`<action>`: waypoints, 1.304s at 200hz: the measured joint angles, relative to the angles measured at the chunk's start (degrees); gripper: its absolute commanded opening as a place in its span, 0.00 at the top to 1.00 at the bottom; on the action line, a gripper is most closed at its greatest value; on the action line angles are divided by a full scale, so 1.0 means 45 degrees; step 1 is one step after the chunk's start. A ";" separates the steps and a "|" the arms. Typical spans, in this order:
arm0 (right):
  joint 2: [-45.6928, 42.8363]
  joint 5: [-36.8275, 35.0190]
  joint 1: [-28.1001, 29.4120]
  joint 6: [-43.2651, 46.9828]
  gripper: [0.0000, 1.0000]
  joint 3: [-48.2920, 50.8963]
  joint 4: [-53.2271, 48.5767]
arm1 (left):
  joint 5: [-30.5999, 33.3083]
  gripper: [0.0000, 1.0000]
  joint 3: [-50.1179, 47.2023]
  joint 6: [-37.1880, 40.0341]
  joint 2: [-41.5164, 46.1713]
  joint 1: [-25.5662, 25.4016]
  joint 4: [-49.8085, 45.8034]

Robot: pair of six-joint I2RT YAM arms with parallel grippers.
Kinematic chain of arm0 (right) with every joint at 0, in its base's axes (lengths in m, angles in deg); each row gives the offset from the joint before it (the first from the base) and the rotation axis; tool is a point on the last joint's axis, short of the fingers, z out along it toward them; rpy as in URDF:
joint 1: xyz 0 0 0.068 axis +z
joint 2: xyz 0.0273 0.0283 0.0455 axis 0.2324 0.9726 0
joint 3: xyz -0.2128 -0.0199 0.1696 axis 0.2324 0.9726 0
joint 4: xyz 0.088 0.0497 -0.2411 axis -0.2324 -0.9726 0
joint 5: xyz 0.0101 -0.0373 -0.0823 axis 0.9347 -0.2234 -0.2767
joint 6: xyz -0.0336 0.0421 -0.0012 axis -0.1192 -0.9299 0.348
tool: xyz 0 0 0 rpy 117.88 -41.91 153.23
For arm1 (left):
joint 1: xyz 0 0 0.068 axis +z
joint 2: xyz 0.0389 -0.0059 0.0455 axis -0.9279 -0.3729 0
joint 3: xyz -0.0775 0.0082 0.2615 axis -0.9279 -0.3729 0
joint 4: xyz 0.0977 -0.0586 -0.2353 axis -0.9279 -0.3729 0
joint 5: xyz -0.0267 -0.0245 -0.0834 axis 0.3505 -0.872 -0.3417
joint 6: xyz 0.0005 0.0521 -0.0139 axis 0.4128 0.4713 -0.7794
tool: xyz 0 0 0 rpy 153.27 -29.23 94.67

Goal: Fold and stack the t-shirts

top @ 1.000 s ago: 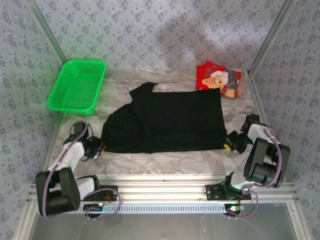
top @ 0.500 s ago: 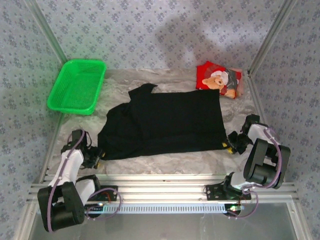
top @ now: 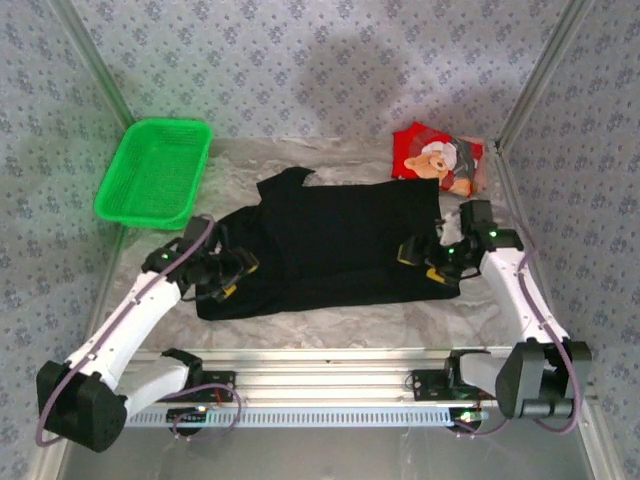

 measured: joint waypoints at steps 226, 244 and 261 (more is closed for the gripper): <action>0.1083 0.0024 0.2652 0.0860 0.00 -0.0534 0.0408 | -0.0607 0.79 -0.3570 -0.3716 -0.1025 -0.0665 0.5396; 0.1137 -0.0019 0.2647 0.0899 0.00 -0.0534 0.0393 | -0.0675 0.91 -0.3667 -0.3716 -0.0996 -0.0670 0.5425; 0.1146 -0.0058 0.2647 0.0903 0.00 -0.0534 0.0369 | -0.0699 0.99 -0.3861 -0.3730 -0.0976 -0.0670 0.5430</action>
